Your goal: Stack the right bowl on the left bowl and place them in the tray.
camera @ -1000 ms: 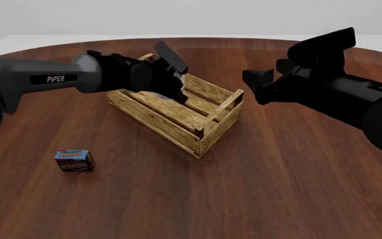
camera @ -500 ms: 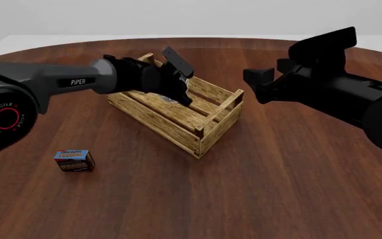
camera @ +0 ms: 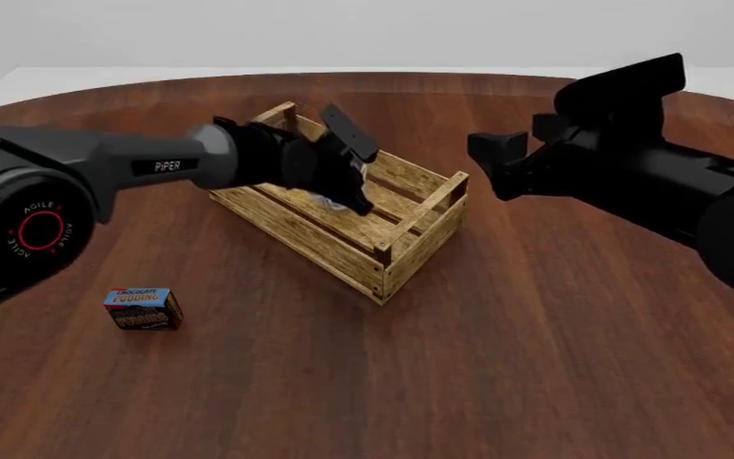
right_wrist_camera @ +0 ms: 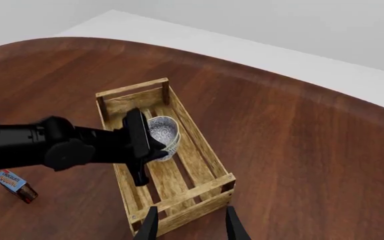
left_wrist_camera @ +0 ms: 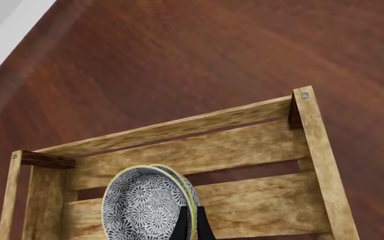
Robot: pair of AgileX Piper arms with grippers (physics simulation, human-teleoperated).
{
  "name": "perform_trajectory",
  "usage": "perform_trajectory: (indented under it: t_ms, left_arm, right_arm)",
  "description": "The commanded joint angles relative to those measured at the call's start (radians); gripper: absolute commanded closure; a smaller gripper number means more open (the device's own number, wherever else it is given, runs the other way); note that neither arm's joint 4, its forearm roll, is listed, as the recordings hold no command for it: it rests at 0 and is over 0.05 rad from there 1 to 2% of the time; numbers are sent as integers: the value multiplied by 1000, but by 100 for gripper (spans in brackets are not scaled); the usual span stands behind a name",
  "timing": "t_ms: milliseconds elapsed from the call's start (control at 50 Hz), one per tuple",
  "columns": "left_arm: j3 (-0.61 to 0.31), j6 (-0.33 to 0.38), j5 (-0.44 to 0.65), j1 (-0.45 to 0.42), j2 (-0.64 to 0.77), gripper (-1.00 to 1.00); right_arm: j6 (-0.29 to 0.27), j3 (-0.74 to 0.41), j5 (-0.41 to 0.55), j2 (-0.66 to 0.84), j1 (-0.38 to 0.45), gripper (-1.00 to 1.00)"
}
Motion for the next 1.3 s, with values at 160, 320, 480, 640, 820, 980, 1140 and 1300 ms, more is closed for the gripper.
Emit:
perform_trajectory:
  t_ms: [160,320,480,640,820,980,1140,1300]
  left_arm:
    - [-7,-2,-6,-10,19,100]
    - [-4,2,-13,-12,32,100]
    - [-2,3,-13,-15,36,100]
    - [2,4,-11,-19,36,100]
    - [2,-2,-5,-26,30,100]
    - [10,-4,-2,-27,9,-100]
    - [18,-6,-2,-24,-22,-100]
    - [38,-10,-7,-24,-64,-100]
  right_arm:
    - [-2,-1,1,2,-1,-100]
    - [-3,-3,5,0,0,-100]
    - [-2,-2,7,-4,0,-100]
    - [-2,-3,9,-7,1,-100]
    - [-2,-3,10,-10,0,-100]
    - [-3,-2,9,-9,0,-100]
    - [-3,-2,9,-7,0,-100]
    - [-4,-2,9,-6,2,-100]
